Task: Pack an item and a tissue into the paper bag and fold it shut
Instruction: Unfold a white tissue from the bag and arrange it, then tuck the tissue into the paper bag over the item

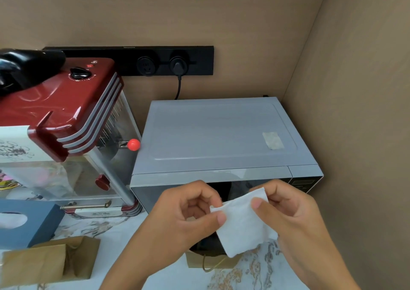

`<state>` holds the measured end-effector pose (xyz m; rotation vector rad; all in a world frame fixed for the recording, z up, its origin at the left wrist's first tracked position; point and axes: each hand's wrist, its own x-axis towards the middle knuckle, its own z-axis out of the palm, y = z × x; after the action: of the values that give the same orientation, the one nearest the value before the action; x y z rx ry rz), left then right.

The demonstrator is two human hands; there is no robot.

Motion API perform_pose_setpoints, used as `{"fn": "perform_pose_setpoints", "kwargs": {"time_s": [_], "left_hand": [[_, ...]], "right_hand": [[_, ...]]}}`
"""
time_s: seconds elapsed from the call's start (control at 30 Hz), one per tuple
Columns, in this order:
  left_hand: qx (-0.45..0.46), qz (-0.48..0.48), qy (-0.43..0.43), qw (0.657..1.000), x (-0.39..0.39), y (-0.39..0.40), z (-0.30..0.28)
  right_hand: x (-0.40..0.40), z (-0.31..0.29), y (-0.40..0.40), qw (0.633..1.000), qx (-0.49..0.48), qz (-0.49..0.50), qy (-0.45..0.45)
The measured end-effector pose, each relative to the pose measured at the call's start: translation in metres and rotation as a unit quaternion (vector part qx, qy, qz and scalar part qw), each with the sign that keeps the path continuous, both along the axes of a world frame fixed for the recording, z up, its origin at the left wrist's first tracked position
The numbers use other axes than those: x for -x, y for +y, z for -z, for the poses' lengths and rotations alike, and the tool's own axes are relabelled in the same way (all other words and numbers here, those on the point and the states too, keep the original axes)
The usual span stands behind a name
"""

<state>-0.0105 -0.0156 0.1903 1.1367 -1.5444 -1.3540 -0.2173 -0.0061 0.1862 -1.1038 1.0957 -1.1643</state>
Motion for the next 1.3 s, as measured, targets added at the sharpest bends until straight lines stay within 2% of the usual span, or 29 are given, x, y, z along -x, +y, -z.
{"fn": "perform_pose_setpoints", "kwargs": {"time_s": [0.1, 0.27, 0.37, 0.5, 0.6, 0.7, 0.77, 0.83, 0.9, 0.97, 1.03, 1.1, 1.17, 1.23, 1.3], "left_hand": [[-0.011, -0.002, 0.001, 1.000, -0.003, -0.002, 0.000], [-0.011, -0.059, -0.017, 0.998, -0.003, -0.004, 0.002], [-0.014, -0.084, 0.007, 0.996, -0.001, -0.004, 0.002], [-0.010, -0.117, 0.029, 0.993, 0.003, -0.005, 0.008], [-0.007, -0.142, 0.043, 0.989, 0.005, -0.007, 0.015], [-0.019, -0.159, 0.079, 0.984, 0.008, -0.008, 0.023], [-0.013, -0.202, 0.038, 0.979, 0.007, -0.006, 0.033], [0.015, -0.245, -0.088, 0.965, -0.001, -0.001, 0.050], [0.021, -0.200, -0.208, 0.957, -0.008, 0.005, 0.067], [-0.004, -0.108, -0.284, 0.953, -0.007, 0.009, 0.081], [-0.007, -0.063, -0.319, 0.946, -0.002, 0.011, 0.093], [0.006, -0.061, -0.349, 0.935, 0.001, 0.008, 0.099], [-0.011, -0.069, -0.371, 0.926, 0.001, 0.004, 0.102], [-0.043, -0.087, -0.382, 0.919, -0.001, 0.000, 0.105], [-0.059, -0.098, -0.392, 0.913, -0.002, -0.004, 0.106]], "right_hand": [[0.001, -0.002, -0.001, 1.000, 0.000, -0.002, -0.001], [0.001, -0.002, -0.002, 1.000, -0.006, 0.005, -0.009], [-0.001, -0.001, -0.002, 0.999, -0.021, 0.028, -0.013], [-0.003, 0.001, -0.005, 0.987, -0.107, 0.034, -0.113], [-0.003, 0.004, -0.006, 0.969, -0.185, -0.064, -0.153], [-0.005, 0.002, -0.004, 0.968, -0.187, -0.112, -0.122], [-0.001, -0.001, -0.005, 0.983, -0.158, -0.072, -0.062], [0.008, -0.006, -0.006, 0.989, -0.102, -0.018, 0.104], [0.016, -0.010, -0.005, 0.951, -0.028, -0.012, 0.308], [0.014, -0.010, -0.002, 0.897, 0.019, -0.070, 0.437], [0.002, -0.005, 0.000, 0.835, 0.086, -0.193, 0.508], [-0.009, 0.010, -0.002, 0.777, 0.138, -0.292, 0.540], [-0.022, 0.022, -0.006, 0.724, 0.124, -0.317, 0.599], [-0.037, 0.027, -0.015, 0.699, 0.105, -0.318, 0.632], [-0.053, 0.025, -0.021, 0.691, 0.076, -0.321, 0.643]]}}
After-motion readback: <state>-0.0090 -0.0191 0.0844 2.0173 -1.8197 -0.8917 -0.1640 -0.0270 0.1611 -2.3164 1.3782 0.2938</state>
